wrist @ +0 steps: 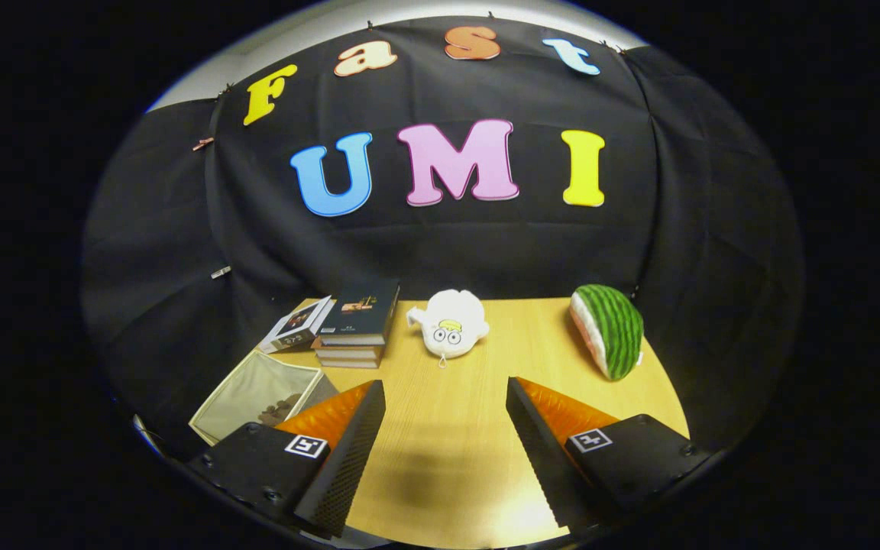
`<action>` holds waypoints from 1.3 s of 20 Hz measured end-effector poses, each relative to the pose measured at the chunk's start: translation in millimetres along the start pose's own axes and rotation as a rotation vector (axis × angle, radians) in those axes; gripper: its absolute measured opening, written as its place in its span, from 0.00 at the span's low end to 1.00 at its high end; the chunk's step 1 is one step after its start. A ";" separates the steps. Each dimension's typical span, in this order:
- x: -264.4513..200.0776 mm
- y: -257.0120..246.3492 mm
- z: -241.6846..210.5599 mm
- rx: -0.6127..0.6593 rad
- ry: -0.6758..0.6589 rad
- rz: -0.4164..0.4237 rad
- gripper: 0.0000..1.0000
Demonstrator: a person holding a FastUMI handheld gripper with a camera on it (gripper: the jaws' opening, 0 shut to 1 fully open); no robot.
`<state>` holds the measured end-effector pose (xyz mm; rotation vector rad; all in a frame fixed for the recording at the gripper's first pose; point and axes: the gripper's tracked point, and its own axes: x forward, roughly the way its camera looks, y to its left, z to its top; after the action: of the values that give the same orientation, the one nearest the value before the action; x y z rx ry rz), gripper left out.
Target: Open the storage box then place both shoes into the box .Put the left shoe in first, then the right shoe, with the right side of both shoes facing outward in a uniform manner.
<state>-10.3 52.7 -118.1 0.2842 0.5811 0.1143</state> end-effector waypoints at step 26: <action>-44.6 -62.4 76.3 -0.144 -0.316 -0.139 0.98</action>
<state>-3.3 -32.8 -52.2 0.1173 0.2754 -0.0237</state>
